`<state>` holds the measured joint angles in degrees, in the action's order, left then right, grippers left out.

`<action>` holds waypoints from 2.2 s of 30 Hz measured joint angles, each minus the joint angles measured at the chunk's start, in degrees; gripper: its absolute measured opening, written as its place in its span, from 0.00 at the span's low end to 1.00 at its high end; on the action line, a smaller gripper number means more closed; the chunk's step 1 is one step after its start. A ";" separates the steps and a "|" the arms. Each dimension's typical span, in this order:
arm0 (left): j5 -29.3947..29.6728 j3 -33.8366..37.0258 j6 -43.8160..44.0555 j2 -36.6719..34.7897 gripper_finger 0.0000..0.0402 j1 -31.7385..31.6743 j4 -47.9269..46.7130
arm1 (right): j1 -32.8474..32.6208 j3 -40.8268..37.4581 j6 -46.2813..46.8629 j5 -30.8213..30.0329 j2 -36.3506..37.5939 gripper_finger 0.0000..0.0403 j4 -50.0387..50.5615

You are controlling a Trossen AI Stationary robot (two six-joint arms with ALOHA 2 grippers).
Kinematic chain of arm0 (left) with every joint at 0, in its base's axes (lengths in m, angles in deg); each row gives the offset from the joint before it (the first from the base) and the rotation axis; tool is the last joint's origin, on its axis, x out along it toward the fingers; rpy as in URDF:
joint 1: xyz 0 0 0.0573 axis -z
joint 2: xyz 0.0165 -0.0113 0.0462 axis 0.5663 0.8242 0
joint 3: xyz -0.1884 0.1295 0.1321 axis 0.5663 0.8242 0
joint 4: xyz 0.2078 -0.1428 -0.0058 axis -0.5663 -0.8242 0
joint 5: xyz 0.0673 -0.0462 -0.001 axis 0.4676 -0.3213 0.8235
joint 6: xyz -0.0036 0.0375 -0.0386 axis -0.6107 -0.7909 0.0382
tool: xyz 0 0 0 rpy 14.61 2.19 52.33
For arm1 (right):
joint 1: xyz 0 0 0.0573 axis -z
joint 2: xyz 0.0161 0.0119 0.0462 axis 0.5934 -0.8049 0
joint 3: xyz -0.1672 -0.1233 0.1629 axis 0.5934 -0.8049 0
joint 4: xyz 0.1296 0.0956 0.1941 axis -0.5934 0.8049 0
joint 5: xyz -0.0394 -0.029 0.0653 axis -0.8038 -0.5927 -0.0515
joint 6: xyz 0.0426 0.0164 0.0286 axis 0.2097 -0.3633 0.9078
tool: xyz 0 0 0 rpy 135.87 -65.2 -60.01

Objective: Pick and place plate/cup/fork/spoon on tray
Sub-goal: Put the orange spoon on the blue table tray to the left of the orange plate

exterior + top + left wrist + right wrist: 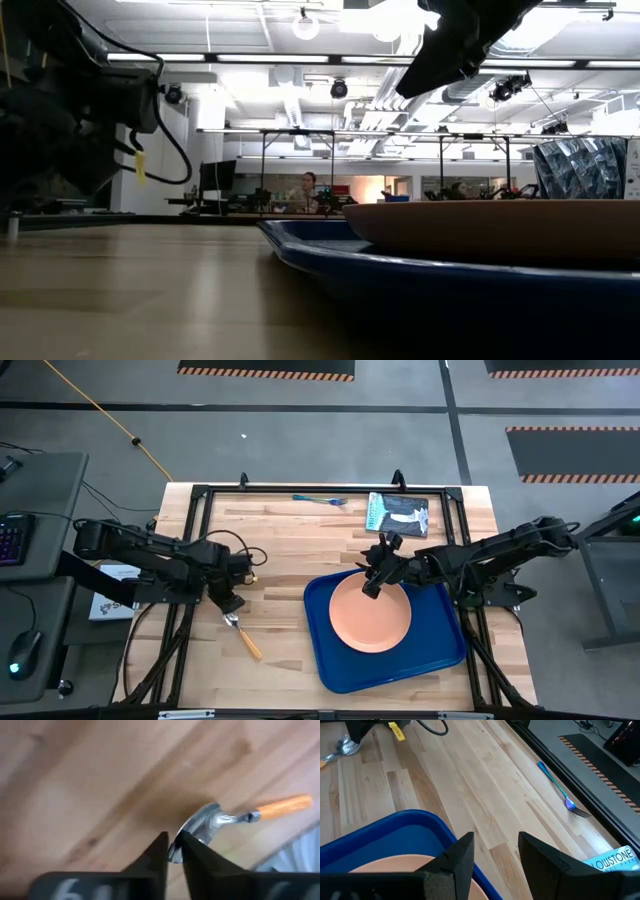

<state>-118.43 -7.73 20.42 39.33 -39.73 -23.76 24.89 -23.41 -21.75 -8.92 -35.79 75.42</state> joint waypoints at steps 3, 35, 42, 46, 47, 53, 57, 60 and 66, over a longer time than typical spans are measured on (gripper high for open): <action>-0.45 -2.00 -0.19 -0.10 0.04 0.04 -0.01 | -0.02 0.00 -0.12 0.00 0.02 0.36 0.01; 26.67 -48.04 -20.99 25.22 0.00 11.67 7.80 | -11.79 0.00 9.01 -3.10 7.88 0.36 -0.22; 30.92 -52.74 -23.16 28.17 0.00 10.58 6.05 | -14.88 0.00 9.04 -5.80 7.89 0.36 -0.44; 31.33 -53.67 -24.90 28.33 0.00 9.61 6.25 | -15.99 0.00 9.01 -6.94 7.89 0.36 -0.42; 31.31 -53.67 -25.28 28.33 0.00 9.28 6.50 | -16.12 0.00 8.97 -7.10 7.89 0.36 -0.44; 30.75 -53.69 -25.96 28.74 0.00 8.13 7.10 | -16.30 0.00 8.90 -8.18 7.89 0.36 -0.42; 30.31 -53.69 -26.97 28.53 0.00 8.20 7.43 | -16.30 0.00 8.92 -8.28 7.89 0.36 -0.42; 28.68 -53.69 -26.97 28.44 0.00 8.20 6.86 | -16.30 0.00 9.87 -8.28 7.89 0.36 -0.42; 20.23 -53.69 -27.44 28.46 0.00 8.31 4.56 | -16.30 0.00 10.11 -8.22 7.89 0.36 -0.42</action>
<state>-98.20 -61.42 -7.02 67.79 -31.42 -19.20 8.59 -23.41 -11.64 -17.14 -27.91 75.00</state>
